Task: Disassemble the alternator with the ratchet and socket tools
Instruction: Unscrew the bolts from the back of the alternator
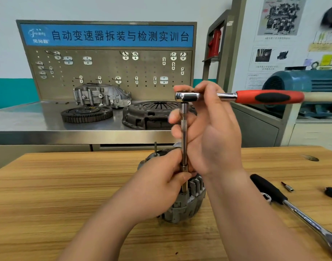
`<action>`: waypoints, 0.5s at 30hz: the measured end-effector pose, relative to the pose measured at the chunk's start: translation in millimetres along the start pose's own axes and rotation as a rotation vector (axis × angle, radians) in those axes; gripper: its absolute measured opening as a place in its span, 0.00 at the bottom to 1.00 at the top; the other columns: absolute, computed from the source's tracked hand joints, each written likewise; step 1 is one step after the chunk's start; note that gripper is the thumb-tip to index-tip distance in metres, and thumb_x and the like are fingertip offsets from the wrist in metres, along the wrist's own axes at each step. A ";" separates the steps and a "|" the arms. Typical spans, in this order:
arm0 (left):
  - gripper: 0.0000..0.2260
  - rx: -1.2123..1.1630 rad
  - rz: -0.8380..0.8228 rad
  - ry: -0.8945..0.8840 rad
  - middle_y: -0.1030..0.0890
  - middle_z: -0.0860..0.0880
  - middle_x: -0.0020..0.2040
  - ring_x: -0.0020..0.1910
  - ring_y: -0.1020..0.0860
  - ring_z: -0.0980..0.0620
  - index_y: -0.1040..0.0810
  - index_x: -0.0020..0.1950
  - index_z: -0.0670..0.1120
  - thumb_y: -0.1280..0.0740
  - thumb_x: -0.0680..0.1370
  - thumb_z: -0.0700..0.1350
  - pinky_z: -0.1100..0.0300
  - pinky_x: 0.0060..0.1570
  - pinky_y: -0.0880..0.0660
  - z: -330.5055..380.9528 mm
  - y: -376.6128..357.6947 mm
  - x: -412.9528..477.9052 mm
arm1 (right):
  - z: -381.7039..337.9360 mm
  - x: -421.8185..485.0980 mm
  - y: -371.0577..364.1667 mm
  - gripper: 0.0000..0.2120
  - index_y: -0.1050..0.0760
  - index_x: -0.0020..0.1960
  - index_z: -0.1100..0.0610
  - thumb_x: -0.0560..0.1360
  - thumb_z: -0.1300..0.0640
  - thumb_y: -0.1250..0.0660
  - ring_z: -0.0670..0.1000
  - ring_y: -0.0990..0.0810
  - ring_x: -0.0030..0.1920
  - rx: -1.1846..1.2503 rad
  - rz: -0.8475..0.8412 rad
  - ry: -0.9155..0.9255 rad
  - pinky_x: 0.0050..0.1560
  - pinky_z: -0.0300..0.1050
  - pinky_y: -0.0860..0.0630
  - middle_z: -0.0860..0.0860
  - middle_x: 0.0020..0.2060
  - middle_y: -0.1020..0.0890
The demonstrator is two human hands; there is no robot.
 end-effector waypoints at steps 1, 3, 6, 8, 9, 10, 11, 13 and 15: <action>0.06 -0.038 0.006 -0.021 0.17 0.49 0.47 0.49 0.19 0.50 0.25 0.54 0.45 0.36 0.78 0.37 0.45 0.52 0.24 0.3 -0.1 -0.3 | -0.1 1.1 -0.6 0.11 0.28 0.43 0.54 0.80 0.53 0.45 0.51 0.25 0.28 0.017 0.004 0.006 0.23 0.36 0.34 0.54 0.44 0.19; 0.06 -0.143 0.100 -0.107 0.16 0.48 0.46 0.48 0.18 0.52 0.23 0.52 0.42 0.34 0.76 0.36 0.47 0.51 0.22 0.6 2.1 -2.1 | 0.3 2.5 -0.5 0.10 0.29 0.44 0.55 0.80 0.54 0.45 0.49 0.30 0.24 0.017 -0.009 0.023 0.23 0.34 0.41 0.53 0.43 0.20; 0.09 -0.048 0.362 -0.272 0.17 0.53 0.46 0.49 0.19 0.54 0.20 0.51 0.45 0.34 0.72 0.45 0.55 0.49 0.22 -7.4 8.4 -1.9 | 1.1 3.0 1.2 0.11 0.30 0.46 0.57 0.81 0.53 0.46 0.47 0.33 0.23 -0.016 -0.035 0.025 0.24 0.35 0.44 0.51 0.44 0.20; 0.14 0.072 0.417 -0.287 0.18 0.54 0.50 0.54 0.22 0.54 0.21 0.55 0.47 0.38 0.73 0.50 0.52 0.53 0.25 -16.0 4.3 0.0 | 1.0 3.3 3.0 0.12 0.30 0.47 0.58 0.82 0.53 0.48 0.47 0.33 0.22 -0.021 -0.029 0.022 0.24 0.35 0.44 0.50 0.44 0.20; 0.15 0.074 0.394 -0.273 0.19 0.54 0.51 0.55 0.22 0.54 0.21 0.55 0.47 0.39 0.74 0.51 0.49 0.54 0.25 -20.0 0.1 1.3 | 0.4 3.6 3.6 0.12 0.30 0.47 0.58 0.82 0.53 0.48 0.47 0.33 0.22 -0.014 -0.025 0.019 0.24 0.34 0.44 0.51 0.44 0.20; 0.15 0.046 0.355 -0.262 0.19 0.54 0.51 0.54 0.22 0.53 0.21 0.55 0.47 0.41 0.75 0.52 0.48 0.54 0.26 -23.5 -5.0 2.6 | -0.3 3.9 4.3 0.12 0.30 0.47 0.59 0.82 0.53 0.48 0.47 0.32 0.21 -0.007 -0.020 0.014 0.23 0.34 0.43 0.51 0.44 0.20; 0.16 0.029 0.329 -0.268 0.19 0.54 0.50 0.53 0.22 0.53 0.20 0.54 0.46 0.42 0.76 0.52 0.48 0.53 0.26 -26.7 -9.6 4.1 | -1.2 3.9 5.3 0.12 0.30 0.47 0.58 0.82 0.53 0.48 0.47 0.31 0.21 -0.001 -0.012 0.008 0.23 0.34 0.43 0.51 0.44 0.19; 0.16 0.058 0.338 -0.313 0.18 0.55 0.49 0.52 0.21 0.55 0.19 0.50 0.45 0.43 0.78 0.51 0.50 0.52 0.26 -32.1 -15.8 6.5 | -3.3 4.3 7.9 0.12 0.29 0.46 0.58 0.82 0.53 0.47 0.48 0.30 0.22 0.014 0.004 -0.005 0.23 0.34 0.41 0.52 0.44 0.19; 0.15 0.101 0.378 -0.345 0.18 0.57 0.48 0.51 0.21 0.57 0.19 0.45 0.46 0.42 0.78 0.52 0.53 0.52 0.27 -35.1 -19.1 7.9 | -5.1 5.9 9.8 0.12 0.29 0.46 0.58 0.81 0.52 0.46 0.48 0.31 0.21 0.033 0.015 -0.024 0.22 0.33 0.42 0.52 0.43 0.19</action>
Point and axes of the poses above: each hand's wrist, its own x-axis towards the middle knuckle, its own y-axis out of the back of the hand, z = x × y, the point moved 1 cm from there along x, towards the middle knuckle
